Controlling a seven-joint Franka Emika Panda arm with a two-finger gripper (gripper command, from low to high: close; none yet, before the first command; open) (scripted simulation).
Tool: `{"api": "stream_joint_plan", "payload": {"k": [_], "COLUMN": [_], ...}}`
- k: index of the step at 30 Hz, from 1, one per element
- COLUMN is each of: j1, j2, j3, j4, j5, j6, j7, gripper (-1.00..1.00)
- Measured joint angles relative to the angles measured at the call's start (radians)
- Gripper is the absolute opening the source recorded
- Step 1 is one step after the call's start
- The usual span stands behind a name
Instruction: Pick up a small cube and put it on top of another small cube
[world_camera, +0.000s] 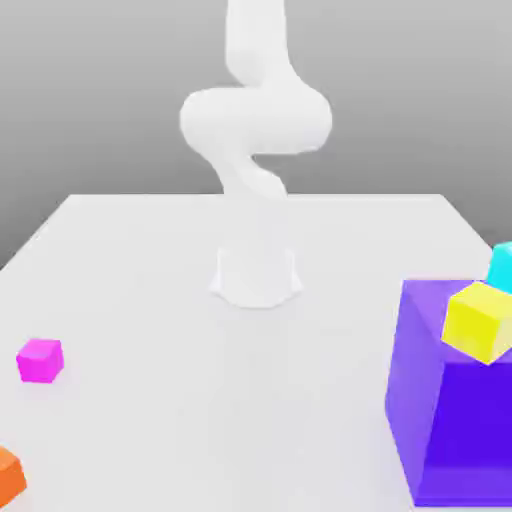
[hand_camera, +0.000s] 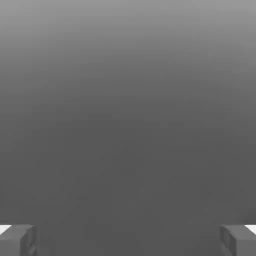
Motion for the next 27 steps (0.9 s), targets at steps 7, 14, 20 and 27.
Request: {"api": "stream_joint_plan", "payload": {"k": [7, 14, 20, 27], "j1": [-0.201, -0.364, -0.506, -0.633], "j2": [0.252, 0.498, 0.713, 0.968], "j3": [-0.051, -0.144, -0.237, -0.174], "j4": [-0.100, -0.197, -0.281, -0.307], "j5": [-0.041, -0.056, 0.013, 0.207], "j6": [0.136, 0.268, 0.384, 0.544], "j7": [0.229, 0.434, 0.551, 0.514], "gripper": [0.00, 0.00, 0.00, 0.00]}}
